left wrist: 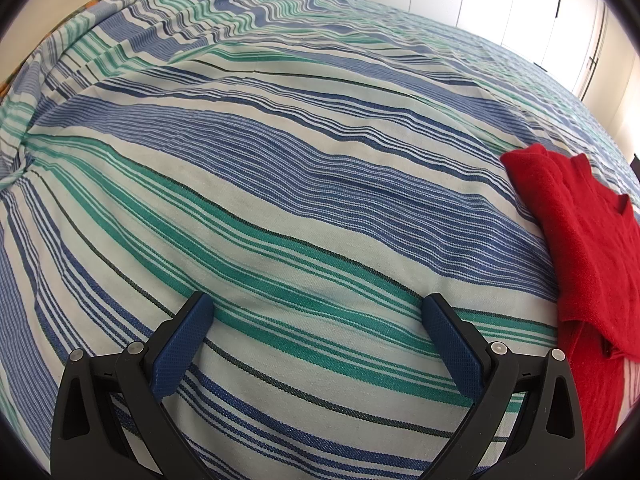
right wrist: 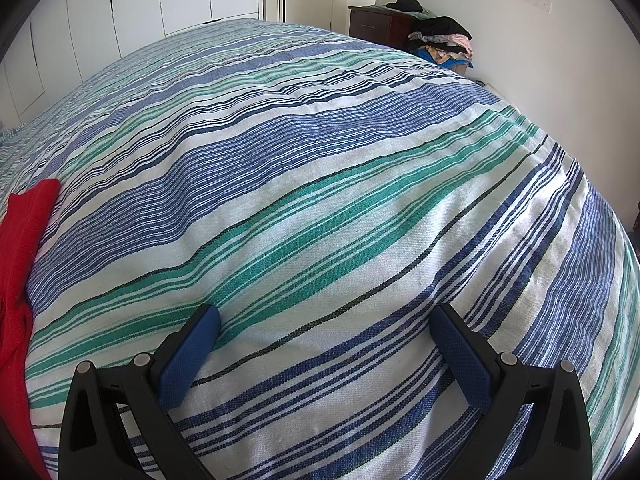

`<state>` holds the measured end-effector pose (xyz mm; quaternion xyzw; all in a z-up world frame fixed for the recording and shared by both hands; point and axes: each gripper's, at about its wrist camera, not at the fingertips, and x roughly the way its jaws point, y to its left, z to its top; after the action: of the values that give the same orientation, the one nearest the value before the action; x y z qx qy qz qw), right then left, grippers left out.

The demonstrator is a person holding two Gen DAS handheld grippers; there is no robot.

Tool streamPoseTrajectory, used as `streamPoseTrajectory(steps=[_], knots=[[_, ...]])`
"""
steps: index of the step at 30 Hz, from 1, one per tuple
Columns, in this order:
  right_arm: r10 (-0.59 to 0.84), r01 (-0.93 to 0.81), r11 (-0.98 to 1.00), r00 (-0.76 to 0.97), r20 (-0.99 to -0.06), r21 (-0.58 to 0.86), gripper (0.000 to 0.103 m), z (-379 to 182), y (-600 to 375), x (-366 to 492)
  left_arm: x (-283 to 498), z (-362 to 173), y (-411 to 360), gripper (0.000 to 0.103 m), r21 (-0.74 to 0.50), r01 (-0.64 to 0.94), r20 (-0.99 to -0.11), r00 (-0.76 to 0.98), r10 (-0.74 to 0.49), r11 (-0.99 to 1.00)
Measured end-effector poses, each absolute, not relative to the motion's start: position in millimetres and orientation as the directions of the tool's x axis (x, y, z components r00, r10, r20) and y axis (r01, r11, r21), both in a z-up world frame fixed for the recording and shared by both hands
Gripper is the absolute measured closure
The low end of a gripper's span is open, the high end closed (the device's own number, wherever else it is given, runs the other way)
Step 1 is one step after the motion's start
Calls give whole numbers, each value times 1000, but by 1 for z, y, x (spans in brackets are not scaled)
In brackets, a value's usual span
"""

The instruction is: Fold small clothes

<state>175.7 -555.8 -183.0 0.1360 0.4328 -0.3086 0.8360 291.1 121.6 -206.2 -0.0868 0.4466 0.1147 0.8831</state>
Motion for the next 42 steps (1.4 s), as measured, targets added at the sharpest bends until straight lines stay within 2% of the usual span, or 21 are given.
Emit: streamPoseTrajectory(steps=[39,42], knots=[[-407,636,770,436,-803,-45,0,-183,-554,175,291,-206,120,0,-51,-285,-806,578,129,957],[-406,636,771,436,-803,-44,0,-183,-554,176,294,-205,119,0,-32,-276,-831,542,128,961]])
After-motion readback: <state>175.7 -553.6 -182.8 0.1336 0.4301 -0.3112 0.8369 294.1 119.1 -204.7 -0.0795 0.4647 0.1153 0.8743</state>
